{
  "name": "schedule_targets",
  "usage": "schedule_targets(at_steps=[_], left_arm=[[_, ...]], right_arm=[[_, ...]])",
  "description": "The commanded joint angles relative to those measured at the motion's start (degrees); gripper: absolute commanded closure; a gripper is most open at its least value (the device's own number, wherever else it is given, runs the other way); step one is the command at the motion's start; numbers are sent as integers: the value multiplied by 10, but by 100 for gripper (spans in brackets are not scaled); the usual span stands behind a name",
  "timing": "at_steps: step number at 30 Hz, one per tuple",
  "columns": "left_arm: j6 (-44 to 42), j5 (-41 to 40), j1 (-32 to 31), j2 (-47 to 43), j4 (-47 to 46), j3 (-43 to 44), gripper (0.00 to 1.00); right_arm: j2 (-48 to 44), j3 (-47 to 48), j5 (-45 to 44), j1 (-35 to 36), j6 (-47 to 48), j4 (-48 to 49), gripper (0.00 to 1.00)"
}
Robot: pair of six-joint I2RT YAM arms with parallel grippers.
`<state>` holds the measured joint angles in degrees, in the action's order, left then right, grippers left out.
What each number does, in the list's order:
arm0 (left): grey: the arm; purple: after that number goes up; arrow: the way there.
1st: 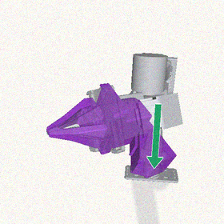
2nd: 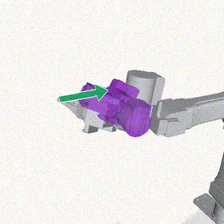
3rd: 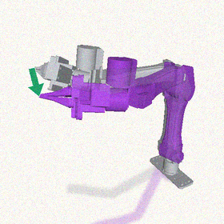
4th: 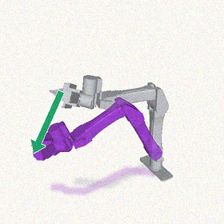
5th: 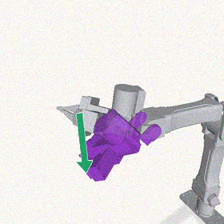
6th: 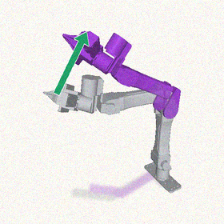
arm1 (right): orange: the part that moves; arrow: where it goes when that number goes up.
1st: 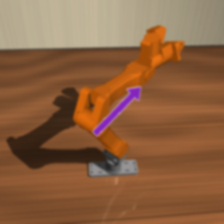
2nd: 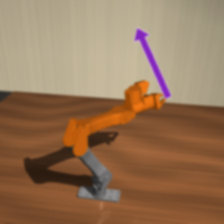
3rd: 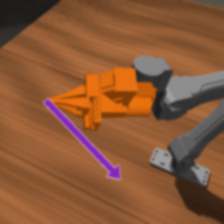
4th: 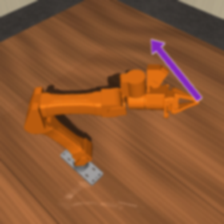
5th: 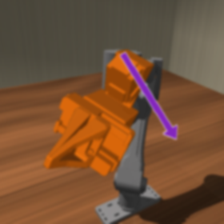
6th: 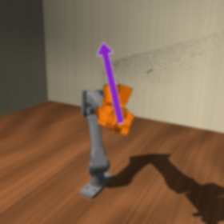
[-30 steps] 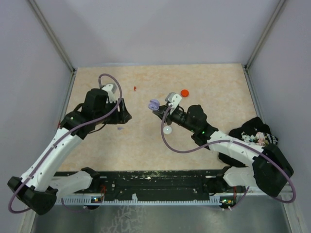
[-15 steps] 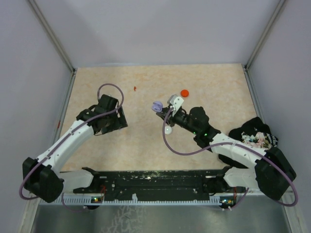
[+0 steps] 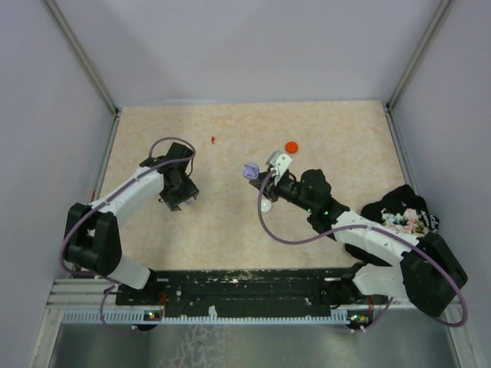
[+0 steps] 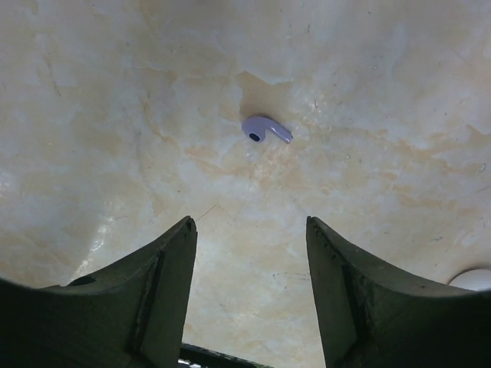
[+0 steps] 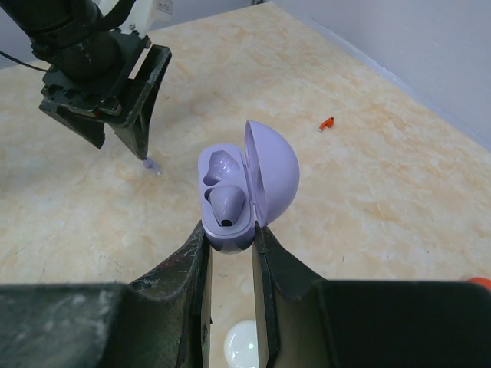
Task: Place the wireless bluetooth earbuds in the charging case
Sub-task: Pick up the earbud from the center of the board.
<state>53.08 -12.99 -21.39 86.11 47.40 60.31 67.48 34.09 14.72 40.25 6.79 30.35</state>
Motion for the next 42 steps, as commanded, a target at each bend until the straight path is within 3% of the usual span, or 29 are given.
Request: schedule_targets(at_steps=[1,9,21,42], left_arm=[[95,-12,22,15,-9,13,37],[134,33,61,71,-44,15,45],[163,27,67,121,-44,20,54],[160,38,77,136,-53,14,65]], right_arm=[[-19,-7,14,-7,-7,21,100],[-33,-14,15,-13,1,4,100],[-40,-20,16,-16,4,4,100],[-42,-22,19,-17,6,6,100]])
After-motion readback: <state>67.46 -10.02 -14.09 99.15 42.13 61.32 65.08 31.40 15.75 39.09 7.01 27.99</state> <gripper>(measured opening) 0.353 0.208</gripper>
